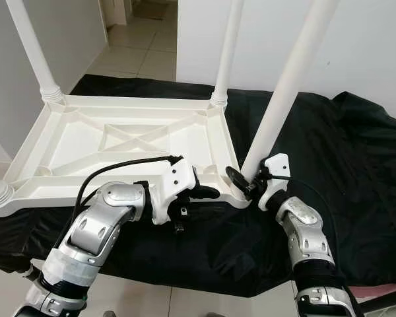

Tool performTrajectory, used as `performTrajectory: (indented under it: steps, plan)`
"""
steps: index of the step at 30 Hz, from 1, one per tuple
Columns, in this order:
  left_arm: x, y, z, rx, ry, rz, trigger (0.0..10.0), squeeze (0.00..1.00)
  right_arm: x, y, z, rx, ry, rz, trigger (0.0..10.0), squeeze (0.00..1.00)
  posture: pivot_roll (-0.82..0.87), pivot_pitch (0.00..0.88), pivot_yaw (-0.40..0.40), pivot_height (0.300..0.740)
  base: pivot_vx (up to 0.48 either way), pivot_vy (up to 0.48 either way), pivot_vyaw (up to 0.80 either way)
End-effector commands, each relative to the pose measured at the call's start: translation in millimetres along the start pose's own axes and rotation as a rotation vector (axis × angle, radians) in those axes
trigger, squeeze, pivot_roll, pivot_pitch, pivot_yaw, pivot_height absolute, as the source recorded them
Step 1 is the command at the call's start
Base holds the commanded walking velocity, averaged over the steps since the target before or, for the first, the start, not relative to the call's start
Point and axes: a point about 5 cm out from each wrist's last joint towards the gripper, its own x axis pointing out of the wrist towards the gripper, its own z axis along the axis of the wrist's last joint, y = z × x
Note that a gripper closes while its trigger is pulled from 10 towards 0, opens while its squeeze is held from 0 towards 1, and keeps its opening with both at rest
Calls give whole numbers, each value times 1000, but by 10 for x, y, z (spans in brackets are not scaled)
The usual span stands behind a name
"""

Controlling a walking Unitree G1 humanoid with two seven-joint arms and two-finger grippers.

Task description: Building children table

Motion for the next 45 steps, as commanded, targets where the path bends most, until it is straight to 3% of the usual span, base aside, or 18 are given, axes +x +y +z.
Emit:
performTrajectory:
  steps: [1, 11, 14, 16, 17, 18, 19, 22, 28, 37, 38, 45]
  plan:
    - [-11, 92, 2, 16, 8, 151, 10000, 0, 12, 28, -60, 34, 10, 1, 10000, 0, -69, 0, -36, 740, 0, 0, 0]
    - [12, 131, 4, 5, -5, 182, 10000, 0, 27, 96, -93, -4, 62, -120, 10000, 0, -72, 0, -53, 740, 0, 0, 0]
    - [5, 142, -10, -6, -4, 197, 10000, 0, 22, 184, -103, 8, 50, -202, 10000, 0, -60, 0, -61, 740, 0, 0, 0]
    - [-20, 148, -33, -17, 3, 211, 10000, 0, 4, 293, -114, 68, 23, -337, 10000, 0, -53, 0, -66, 740, 0, 0, 0]
    - [-20, 148, -33, -17, 3, 211, 10000, 0, 4, 293, -114, 68, 23, -337, 10000, 0, -53, 0, -66, 740, 0, 0, 0]
    - [-54, 154, -48, -27, 6, 225, 10000, 0, -22, 395, -150, 108, 32, -518, 10000, 0, -49, 0, -71, 740, 0, 0, 0]
    - [-65, 160, -53, -29, 8, 231, 10000, 0, -18, 452, -142, 134, 24, -600, 10000, 0, -44, 0, -72, 740, 0, 0, 0]
    - [-75, 174, -56, -33, 9, 241, 10000, 0, 20, 539, -109, 176, 8, -686, 10000, 0, -42, 0, -74, 740, 0, 0, 0]
    - [-75, 182, -57, -37, 8, 249, 10000, 0, 134, 684, -17, 212, -21, -661, 10000, 0, -38, 0, -72, 740, 0, 0, 0]
    - [-93, 177, -73, -43, 16, 244, 10000, 0, 83, 711, 70, 191, -59, -645, 10000, 20, -44, 0, -63, 740, 0, 0, 0]
    - [-91, 175, -75, -44, 17, 243, 10000, 0, 74, 713, 83, 187, -66, -646, 10000, 1000, -44, 0, -63, 740, 0, 0, 0]
    - [-64, 175, -44, -34, 14, 221, 10000, 0, -33, 601, 155, 135, -103, -605, 10000, 1000, -61, 0, -39, 740, 0, 0, 0]
